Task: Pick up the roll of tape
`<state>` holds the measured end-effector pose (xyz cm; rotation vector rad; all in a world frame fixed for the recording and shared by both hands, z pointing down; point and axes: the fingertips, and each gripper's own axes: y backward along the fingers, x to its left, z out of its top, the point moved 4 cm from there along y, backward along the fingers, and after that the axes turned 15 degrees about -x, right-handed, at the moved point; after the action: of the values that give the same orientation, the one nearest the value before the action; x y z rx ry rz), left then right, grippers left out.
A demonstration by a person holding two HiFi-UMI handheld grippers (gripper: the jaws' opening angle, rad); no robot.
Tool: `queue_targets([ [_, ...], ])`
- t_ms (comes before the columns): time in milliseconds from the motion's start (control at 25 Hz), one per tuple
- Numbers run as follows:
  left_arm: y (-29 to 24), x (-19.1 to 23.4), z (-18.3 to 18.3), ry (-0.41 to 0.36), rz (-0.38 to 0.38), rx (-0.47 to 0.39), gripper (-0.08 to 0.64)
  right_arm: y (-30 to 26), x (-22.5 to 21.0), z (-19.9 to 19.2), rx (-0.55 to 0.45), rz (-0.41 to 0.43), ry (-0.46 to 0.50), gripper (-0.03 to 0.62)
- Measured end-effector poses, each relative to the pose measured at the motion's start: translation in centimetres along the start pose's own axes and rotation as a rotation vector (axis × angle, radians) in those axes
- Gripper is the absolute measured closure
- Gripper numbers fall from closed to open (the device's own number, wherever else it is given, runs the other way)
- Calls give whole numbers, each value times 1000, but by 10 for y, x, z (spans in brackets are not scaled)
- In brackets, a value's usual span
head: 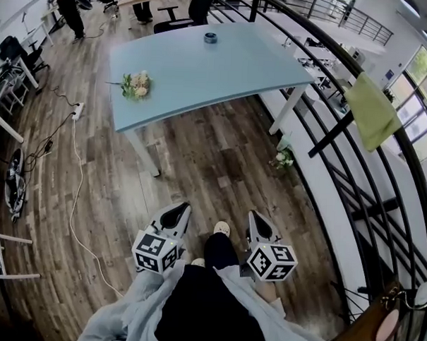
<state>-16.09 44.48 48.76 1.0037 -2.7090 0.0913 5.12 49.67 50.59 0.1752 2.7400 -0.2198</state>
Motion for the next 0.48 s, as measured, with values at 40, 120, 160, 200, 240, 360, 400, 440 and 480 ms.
queue_targets([
  [40,-9,2,1,0,3,-3,531,-8,-4,4,-2,4,5,586],
  [120,-25,9,3,-2,14,-8,531,-23,-11,11,-3,11,6,586],
  [160,-33,12,4,-3,19,-11,531,-31,-15,13,1,14,3,586],
  [200,-42,14,5,-2,22,-14,531,-38,-20,15,6,17,0,586],
  [240,-50,16,6,-2,23,-19,531,-46,-24,17,11,20,-1,584],
  [360,-75,25,10,-8,36,-27,531,-72,-32,26,16,44,-2,586],
  [400,-83,28,11,-9,44,-29,531,-80,-34,29,17,54,-3,585],
  [440,-90,31,12,-8,50,-32,531,-87,-36,31,20,61,-5,586],
  [480,-97,33,13,-6,54,-34,531,-93,-39,33,24,66,-6,586],
])
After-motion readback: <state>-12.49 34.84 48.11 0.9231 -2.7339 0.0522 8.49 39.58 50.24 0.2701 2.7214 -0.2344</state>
